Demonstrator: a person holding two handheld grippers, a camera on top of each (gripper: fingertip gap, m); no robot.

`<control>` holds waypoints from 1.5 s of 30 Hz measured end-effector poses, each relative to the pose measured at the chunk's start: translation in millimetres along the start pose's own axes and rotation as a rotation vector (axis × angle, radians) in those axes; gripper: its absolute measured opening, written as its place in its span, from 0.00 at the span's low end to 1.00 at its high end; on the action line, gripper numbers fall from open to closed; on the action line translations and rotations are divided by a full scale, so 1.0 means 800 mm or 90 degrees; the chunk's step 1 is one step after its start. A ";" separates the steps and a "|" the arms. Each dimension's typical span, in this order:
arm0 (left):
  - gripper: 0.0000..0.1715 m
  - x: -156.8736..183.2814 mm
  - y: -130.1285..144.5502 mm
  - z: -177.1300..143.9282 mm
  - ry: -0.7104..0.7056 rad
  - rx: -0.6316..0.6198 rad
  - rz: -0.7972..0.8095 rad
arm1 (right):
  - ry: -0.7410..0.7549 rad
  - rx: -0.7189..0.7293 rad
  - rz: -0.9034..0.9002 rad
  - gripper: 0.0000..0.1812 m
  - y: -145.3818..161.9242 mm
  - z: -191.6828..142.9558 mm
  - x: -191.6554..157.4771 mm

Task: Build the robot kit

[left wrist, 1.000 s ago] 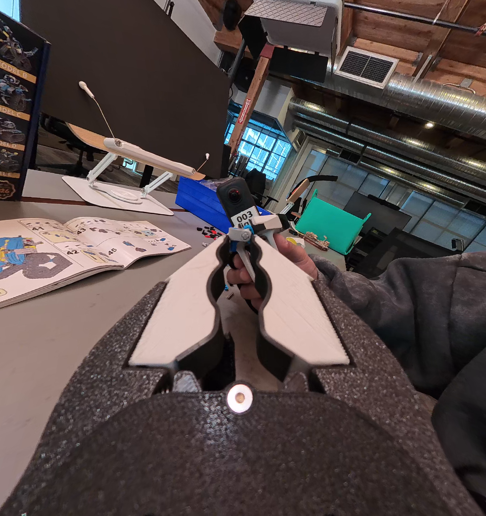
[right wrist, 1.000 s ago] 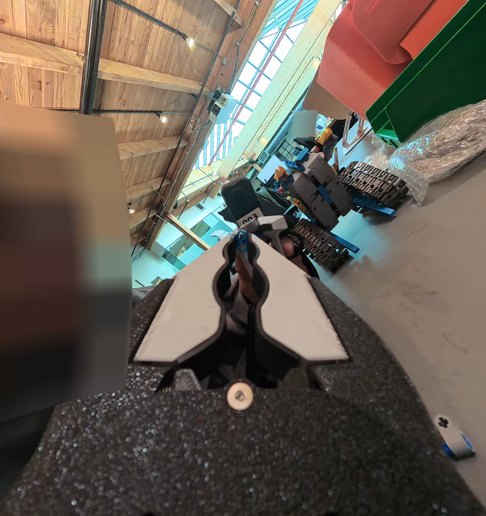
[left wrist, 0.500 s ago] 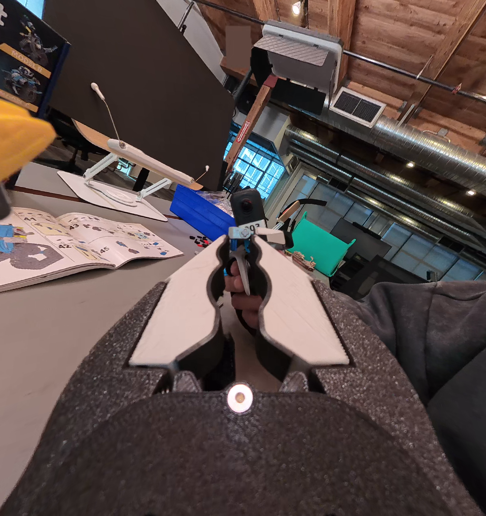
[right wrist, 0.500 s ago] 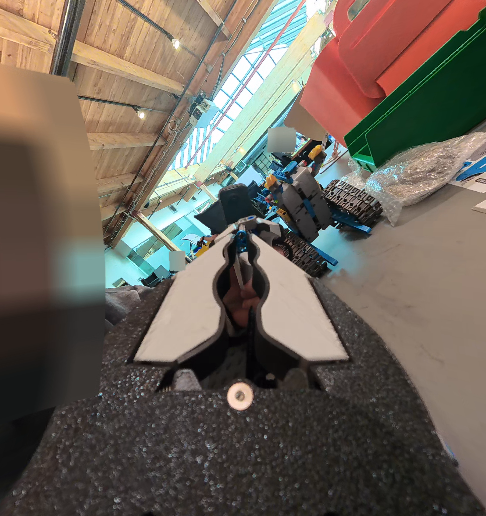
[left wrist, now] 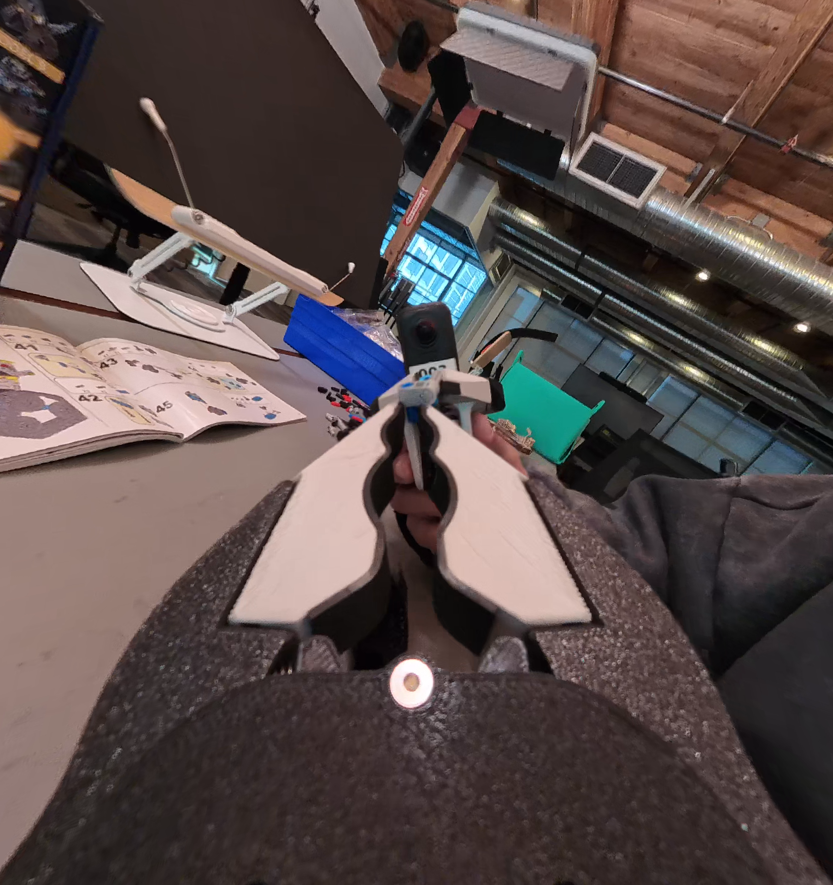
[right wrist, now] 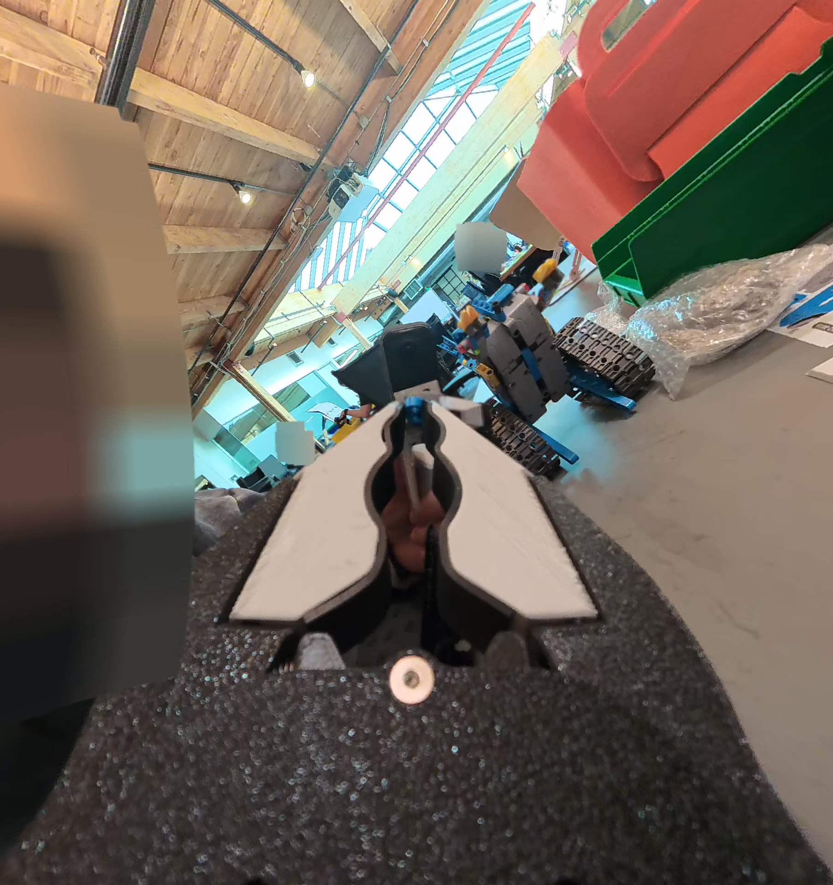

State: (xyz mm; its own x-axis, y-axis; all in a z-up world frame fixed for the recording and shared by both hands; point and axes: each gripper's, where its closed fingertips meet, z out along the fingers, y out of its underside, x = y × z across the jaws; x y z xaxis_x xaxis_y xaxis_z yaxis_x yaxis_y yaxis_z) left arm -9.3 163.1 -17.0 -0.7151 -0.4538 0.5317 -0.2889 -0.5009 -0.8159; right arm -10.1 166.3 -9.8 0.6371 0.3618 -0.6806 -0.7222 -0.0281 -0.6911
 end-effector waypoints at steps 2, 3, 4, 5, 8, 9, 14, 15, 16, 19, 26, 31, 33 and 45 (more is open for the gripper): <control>0.02 0.001 -0.002 -0.001 -0.009 0.000 0.028 | 0.010 -0.019 -0.024 0.04 0.003 0.000 -0.001; 0.02 0.002 -0.003 -0.002 -0.010 -0.003 0.041 | 0.019 -0.037 -0.037 0.03 0.004 -0.001 -0.001; 0.02 0.002 -0.001 -0.001 -0.010 -0.010 0.048 | 0.027 -0.053 -0.055 0.03 0.005 -0.002 -0.001; 0.02 0.002 0.000 -0.001 -0.012 -0.014 0.052 | 0.037 -0.066 -0.076 0.03 0.006 -0.004 0.000; 0.02 0.003 0.005 0.000 -0.018 -0.028 0.074 | 0.057 -0.102 -0.115 0.04 0.009 -0.008 0.001; 0.02 0.003 0.006 0.000 -0.022 -0.035 0.084 | 0.065 -0.116 -0.130 0.04 0.010 -0.010 0.001; 0.02 -0.003 0.022 0.002 -0.051 -0.093 0.141 | 0.105 -0.214 -0.202 0.04 0.022 -0.028 0.011; 0.02 -0.004 0.025 0.002 -0.058 -0.105 0.153 | 0.111 -0.232 -0.220 0.04 0.023 -0.033 0.012; 0.02 -0.003 0.028 0.002 -0.055 -0.112 0.159 | 0.112 -0.255 -0.237 0.04 0.025 -0.038 0.012; 0.02 0.000 0.036 0.004 -0.042 -0.134 0.165 | 0.106 -0.315 -0.292 0.04 0.034 -0.051 0.011; 0.02 0.010 0.063 0.010 -0.020 -0.206 0.225 | 0.077 -0.377 -0.324 0.04 0.053 -0.058 0.003; 0.02 0.007 0.068 0.011 -0.025 -0.221 0.230 | 0.072 -0.397 -0.319 0.04 0.060 -0.060 0.003; 0.02 0.006 0.069 0.011 -0.032 -0.223 0.237 | 0.079 -0.404 -0.321 0.04 0.062 -0.061 0.006; 0.01 -0.008 0.081 0.008 -0.091 -0.272 0.337 | 0.109 -0.433 -0.329 0.04 0.070 -0.063 0.020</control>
State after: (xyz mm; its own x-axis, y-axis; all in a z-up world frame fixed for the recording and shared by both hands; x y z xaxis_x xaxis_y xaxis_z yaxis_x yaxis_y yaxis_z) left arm -19.0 128.9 -71.8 -0.7461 -0.6647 0.0390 -0.1709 0.1346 -0.9760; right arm -26.6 123.4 -71.5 0.9121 0.3389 -0.2306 -0.0486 -0.4693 -0.8817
